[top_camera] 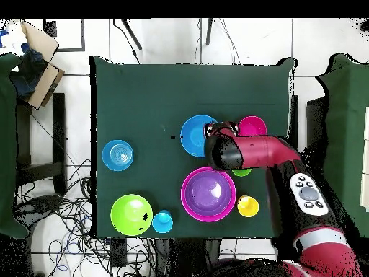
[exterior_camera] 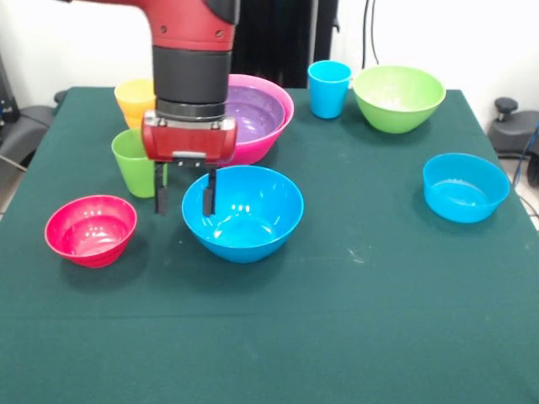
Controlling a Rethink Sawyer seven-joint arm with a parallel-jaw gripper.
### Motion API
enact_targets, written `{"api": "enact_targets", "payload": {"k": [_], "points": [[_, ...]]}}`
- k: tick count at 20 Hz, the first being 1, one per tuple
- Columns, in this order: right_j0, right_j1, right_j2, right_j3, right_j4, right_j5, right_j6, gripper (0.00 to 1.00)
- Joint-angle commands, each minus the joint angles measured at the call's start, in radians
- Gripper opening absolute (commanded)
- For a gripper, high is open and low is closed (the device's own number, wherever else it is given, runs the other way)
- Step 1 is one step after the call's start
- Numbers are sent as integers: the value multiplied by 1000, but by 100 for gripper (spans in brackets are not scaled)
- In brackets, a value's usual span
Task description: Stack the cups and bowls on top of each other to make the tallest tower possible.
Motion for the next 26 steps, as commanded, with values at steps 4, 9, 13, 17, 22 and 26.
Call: {"api": "enact_targets", "payload": {"k": [4, 9, 13, 17, 22, 26], "points": [[-26, 105, 165, -70, -78, 89, -159, 100], [45, 107, 96, -103, -100, 72, -102, 100], [70, 96, 72, -105, -105, 68, -77, 100], [83, 94, 59, -105, -109, 59, -63, 100], [92, 93, 48, -97, -109, 61, -57, 0], [90, 83, 52, -98, -104, 52, -52, 0]]}}
